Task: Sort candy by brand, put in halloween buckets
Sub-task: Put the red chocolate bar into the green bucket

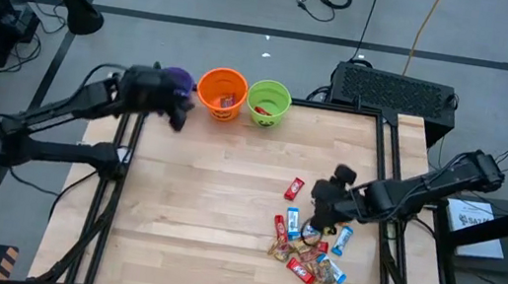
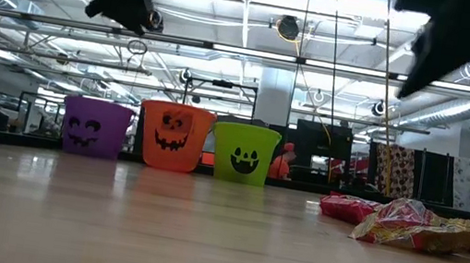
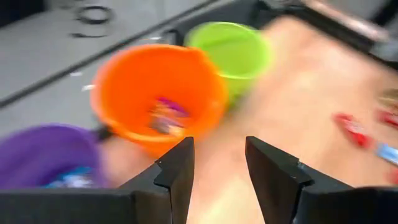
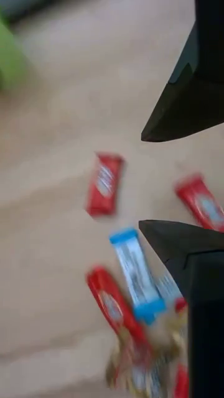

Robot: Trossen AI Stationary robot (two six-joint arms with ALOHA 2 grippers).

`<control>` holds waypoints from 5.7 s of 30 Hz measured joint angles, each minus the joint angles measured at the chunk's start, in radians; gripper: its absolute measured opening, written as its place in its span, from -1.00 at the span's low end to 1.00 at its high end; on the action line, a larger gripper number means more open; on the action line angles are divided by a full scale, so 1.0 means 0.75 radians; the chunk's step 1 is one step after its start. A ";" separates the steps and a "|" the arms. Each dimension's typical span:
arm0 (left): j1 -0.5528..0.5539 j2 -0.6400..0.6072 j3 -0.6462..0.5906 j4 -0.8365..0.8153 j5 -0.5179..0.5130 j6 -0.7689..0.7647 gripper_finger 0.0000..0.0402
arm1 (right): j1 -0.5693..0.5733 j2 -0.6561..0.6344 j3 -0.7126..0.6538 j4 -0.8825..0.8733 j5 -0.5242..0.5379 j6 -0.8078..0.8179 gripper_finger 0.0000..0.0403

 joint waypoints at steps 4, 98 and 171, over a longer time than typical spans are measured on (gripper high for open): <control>-0.231 -0.103 -0.102 0.084 -0.030 -0.074 -0.24 | 0.060 0.000 -0.139 0.056 -0.049 0.262 0.03; -0.712 0.088 -0.378 0.802 -0.098 0.045 -0.24 | 0.109 0.549 -0.246 0.490 -0.114 0.846 -0.12; -0.712 1.269 -0.061 1.891 0.111 -0.459 0.24 | 0.034 0.071 -0.249 0.811 0.214 0.028 -0.48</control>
